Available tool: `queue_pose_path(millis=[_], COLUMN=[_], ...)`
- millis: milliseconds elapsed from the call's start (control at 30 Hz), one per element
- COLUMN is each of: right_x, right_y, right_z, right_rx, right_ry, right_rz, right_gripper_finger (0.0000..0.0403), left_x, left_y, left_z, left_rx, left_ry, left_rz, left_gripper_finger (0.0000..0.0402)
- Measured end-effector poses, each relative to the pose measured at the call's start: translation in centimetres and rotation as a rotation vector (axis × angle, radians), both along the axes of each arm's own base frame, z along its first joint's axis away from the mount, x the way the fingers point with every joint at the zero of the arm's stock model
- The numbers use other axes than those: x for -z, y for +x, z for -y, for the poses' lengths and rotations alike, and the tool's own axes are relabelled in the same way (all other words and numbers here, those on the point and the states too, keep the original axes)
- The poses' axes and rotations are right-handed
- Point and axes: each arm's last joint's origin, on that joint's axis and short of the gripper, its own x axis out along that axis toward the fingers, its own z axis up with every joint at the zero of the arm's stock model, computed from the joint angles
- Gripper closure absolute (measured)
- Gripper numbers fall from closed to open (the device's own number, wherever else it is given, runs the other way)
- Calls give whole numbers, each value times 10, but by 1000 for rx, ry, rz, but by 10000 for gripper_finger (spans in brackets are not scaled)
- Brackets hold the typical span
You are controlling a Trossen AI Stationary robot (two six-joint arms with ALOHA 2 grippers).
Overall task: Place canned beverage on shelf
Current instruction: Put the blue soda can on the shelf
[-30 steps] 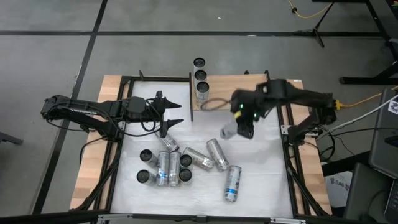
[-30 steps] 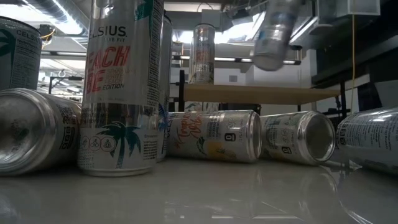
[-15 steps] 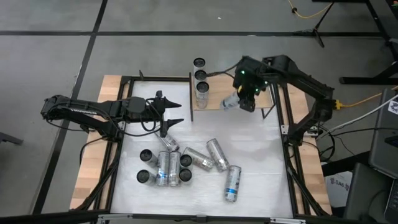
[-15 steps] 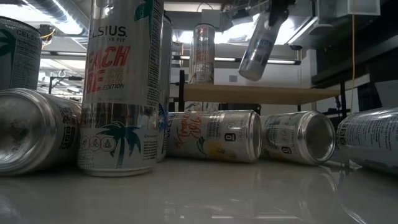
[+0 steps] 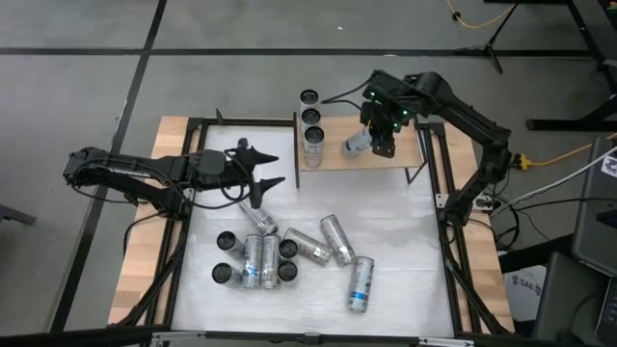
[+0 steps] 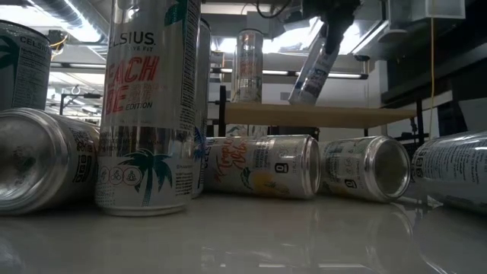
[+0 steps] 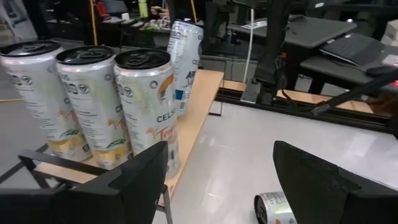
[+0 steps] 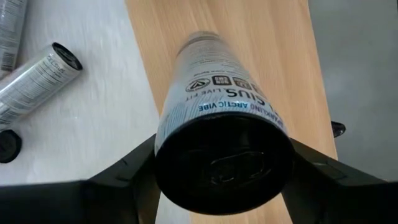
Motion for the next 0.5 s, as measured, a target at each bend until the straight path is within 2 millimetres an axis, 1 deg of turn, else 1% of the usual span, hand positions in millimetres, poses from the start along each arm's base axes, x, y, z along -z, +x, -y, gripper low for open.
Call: queue_pose_path(millis=[233,300,400,500], right_x=[0,-2,-11,-27], right_y=[0,0,-1,-5], right_z=[0,0,-1,-3], right_rx=[1,2,7,27], right_ry=[-2,-4,-13,-41], right_rz=[-7,0,25,96], right_gripper_finger=[158,158,158,158], left_x=[0,0,0,0], left_y=[0,0,5,17], left_z=[-1,-1,-1,0], left_rx=[-32,-31,-33,-34], left_ry=[8,7,6,5], left_rz=[0,3,31,84], left_gripper_finger=[118,118,118,118])
